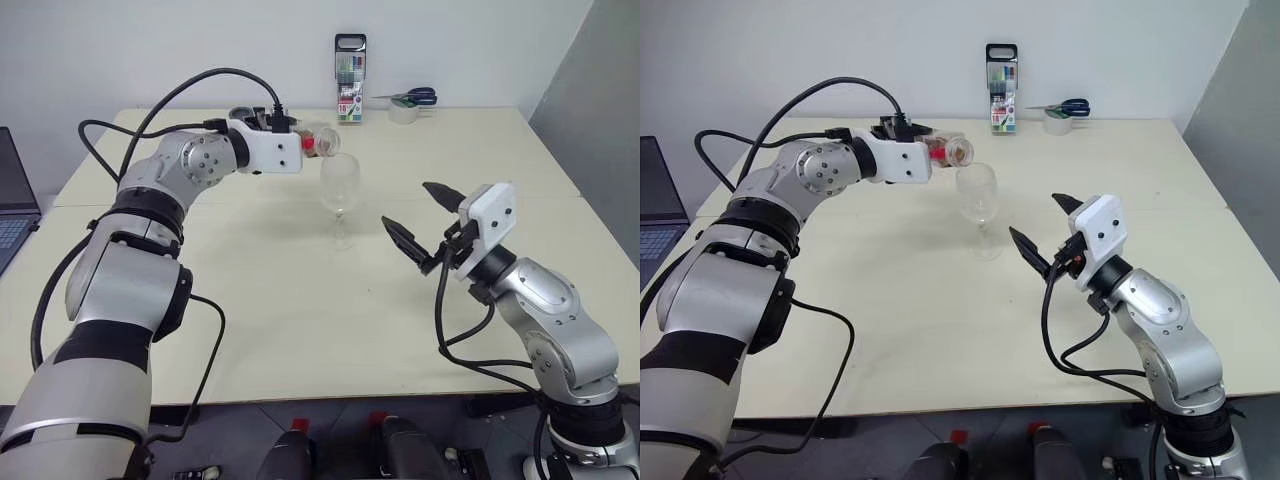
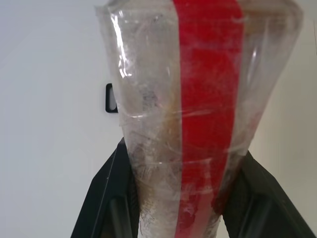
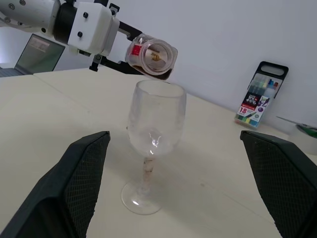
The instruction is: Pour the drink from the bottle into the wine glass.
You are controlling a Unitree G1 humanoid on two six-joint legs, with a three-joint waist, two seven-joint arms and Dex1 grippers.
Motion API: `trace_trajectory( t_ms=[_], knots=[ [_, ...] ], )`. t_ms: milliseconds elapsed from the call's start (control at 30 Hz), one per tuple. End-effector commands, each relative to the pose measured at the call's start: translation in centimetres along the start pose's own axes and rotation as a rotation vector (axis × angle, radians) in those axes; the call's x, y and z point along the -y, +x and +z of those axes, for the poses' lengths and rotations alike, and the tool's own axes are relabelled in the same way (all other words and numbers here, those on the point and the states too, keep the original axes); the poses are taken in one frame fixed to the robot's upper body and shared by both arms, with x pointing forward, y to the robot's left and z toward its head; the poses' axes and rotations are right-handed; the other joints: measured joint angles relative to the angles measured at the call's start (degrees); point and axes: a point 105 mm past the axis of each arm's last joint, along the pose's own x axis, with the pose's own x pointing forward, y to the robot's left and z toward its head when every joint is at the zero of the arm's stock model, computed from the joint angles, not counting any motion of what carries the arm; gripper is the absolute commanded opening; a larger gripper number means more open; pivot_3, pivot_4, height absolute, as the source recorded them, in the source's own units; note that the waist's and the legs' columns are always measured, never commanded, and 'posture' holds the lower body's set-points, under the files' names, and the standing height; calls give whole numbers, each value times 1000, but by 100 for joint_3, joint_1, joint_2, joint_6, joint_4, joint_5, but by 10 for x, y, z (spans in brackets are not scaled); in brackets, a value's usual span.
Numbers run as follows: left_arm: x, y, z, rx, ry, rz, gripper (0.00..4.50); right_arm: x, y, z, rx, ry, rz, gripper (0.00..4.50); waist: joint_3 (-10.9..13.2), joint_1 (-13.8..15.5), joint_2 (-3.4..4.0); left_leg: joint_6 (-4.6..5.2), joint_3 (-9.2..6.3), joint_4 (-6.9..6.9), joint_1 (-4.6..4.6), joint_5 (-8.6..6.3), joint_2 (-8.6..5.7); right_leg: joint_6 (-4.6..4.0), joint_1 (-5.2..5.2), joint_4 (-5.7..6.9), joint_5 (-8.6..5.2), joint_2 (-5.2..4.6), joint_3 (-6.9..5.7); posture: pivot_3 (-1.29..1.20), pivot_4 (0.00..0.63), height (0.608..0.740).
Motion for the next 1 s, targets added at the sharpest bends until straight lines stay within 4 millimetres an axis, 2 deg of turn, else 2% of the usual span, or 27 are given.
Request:
trace_trajectory(
  t_ms=[33,1000],
  knots=[
    [-34,-5,6,10,56,92,1681,-1,-1,14,53,-39,6,4500,0,0,0,0,0,0,0,0,0,0,0,0,0,0,0,0,150,740],
    [-46,-7,7,-21,263,95,1681,-1,-3,15,56,-43,-3,4500,0,-1,0,0,5,2,0,0,0,0,-1,4,0,0,2,0,150,740]
  ],
)
